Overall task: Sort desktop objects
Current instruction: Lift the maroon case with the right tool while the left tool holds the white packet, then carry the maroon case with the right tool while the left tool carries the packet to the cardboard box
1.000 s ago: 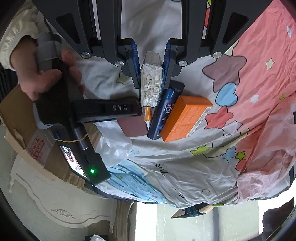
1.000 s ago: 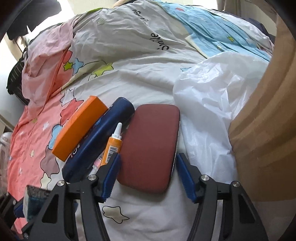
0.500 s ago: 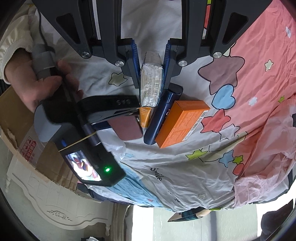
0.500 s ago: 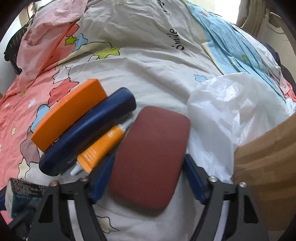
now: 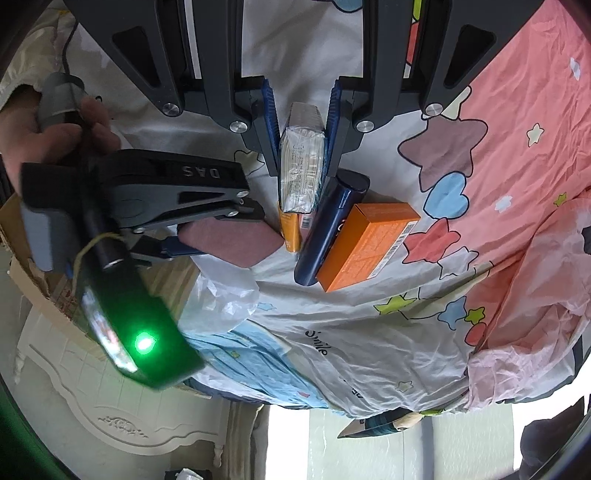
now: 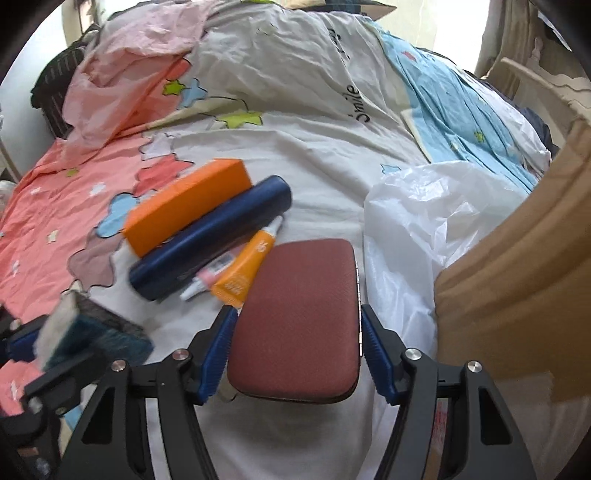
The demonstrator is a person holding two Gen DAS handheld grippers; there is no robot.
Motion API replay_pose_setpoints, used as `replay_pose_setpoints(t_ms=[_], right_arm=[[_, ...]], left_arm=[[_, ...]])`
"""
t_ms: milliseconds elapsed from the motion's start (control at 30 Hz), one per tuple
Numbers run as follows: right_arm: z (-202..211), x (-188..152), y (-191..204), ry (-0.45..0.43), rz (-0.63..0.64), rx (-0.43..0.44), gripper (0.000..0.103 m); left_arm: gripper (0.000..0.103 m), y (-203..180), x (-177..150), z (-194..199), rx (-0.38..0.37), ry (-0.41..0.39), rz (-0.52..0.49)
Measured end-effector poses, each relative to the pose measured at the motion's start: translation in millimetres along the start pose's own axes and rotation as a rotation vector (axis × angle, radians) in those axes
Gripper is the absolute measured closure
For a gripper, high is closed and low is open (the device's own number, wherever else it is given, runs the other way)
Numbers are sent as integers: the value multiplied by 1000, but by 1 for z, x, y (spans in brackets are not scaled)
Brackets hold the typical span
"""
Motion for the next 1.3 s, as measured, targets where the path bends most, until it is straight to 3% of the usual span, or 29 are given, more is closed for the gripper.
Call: replay_pose_setpoints(t_ms=[1033, 1133, 1300], right_arm=[[179, -26, 18, -241, 93, 46, 46], [193, -28, 10, -250, 86, 30, 87], [204, -34, -6, -237, 80, 1, 88]], left_arm=[[80, -50, 17, 104, 22, -128, -47], [80, -61, 22, 114, 13, -148, -56], [80, -77, 25, 118, -9, -156, -73]])
Point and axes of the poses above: each gripper's, at about its wrist camera, not at the fingertips, and z roughly against the way its jaws point, y to its left, x to its top, the point moved 7 cm from there along -z, roughly the way its jaws point, and after that the axes turned 11 degrees about -z, right-handed, at the moved point
